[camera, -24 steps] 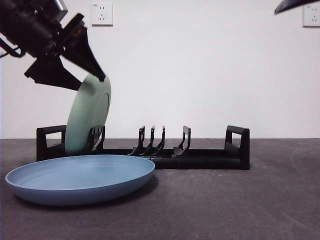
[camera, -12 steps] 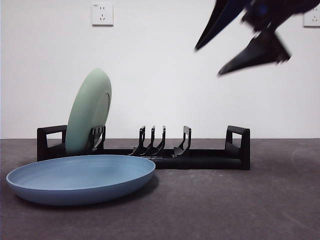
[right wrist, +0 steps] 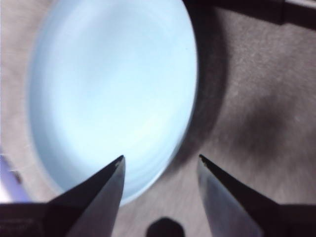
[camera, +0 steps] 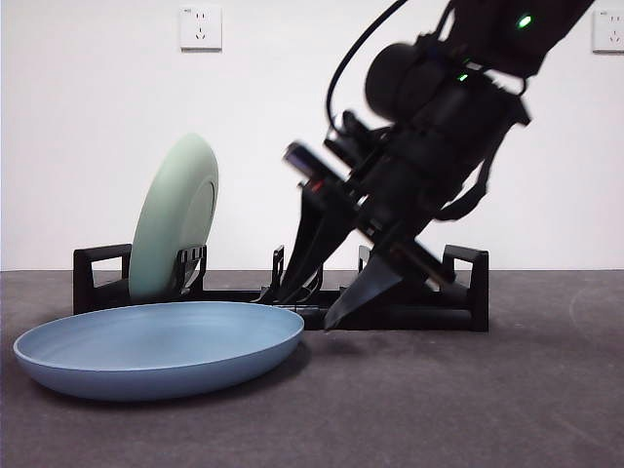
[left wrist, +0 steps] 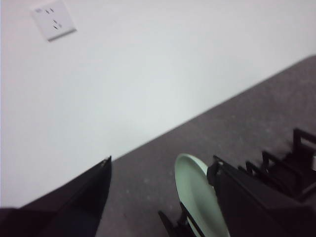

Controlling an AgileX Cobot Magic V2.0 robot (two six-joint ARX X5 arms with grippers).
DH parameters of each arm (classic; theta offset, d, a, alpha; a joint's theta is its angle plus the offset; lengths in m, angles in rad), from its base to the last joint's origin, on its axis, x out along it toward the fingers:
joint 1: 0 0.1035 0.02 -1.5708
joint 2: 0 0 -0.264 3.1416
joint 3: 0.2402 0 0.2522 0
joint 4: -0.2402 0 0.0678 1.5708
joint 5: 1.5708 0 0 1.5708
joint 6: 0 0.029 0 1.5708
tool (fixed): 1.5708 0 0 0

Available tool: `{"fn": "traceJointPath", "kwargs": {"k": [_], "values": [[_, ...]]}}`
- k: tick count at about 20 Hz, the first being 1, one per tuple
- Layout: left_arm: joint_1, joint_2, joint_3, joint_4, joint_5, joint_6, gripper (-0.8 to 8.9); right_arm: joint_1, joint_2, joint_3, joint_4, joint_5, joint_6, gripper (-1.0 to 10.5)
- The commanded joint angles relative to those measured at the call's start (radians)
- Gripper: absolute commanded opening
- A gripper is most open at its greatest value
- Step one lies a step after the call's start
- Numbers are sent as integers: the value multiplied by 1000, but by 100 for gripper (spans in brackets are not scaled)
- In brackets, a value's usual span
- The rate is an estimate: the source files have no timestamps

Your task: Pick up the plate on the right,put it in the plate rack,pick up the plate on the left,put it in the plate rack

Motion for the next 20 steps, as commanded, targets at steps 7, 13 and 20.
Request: {"fn": "traceJointPath", "kwargs": {"k": [7, 13, 20], "values": [[-13, 10, 1, -38, -10, 13, 339, 19, 109, 58, 16, 13, 33, 149], [-13, 22, 1, -63, -23, 14, 339, 32, 125, 58, 16, 61, 45, -12], [-70, 81, 1, -154, 109, 40, 339, 31, -24, 58, -96, 100, 51, -12]]}}
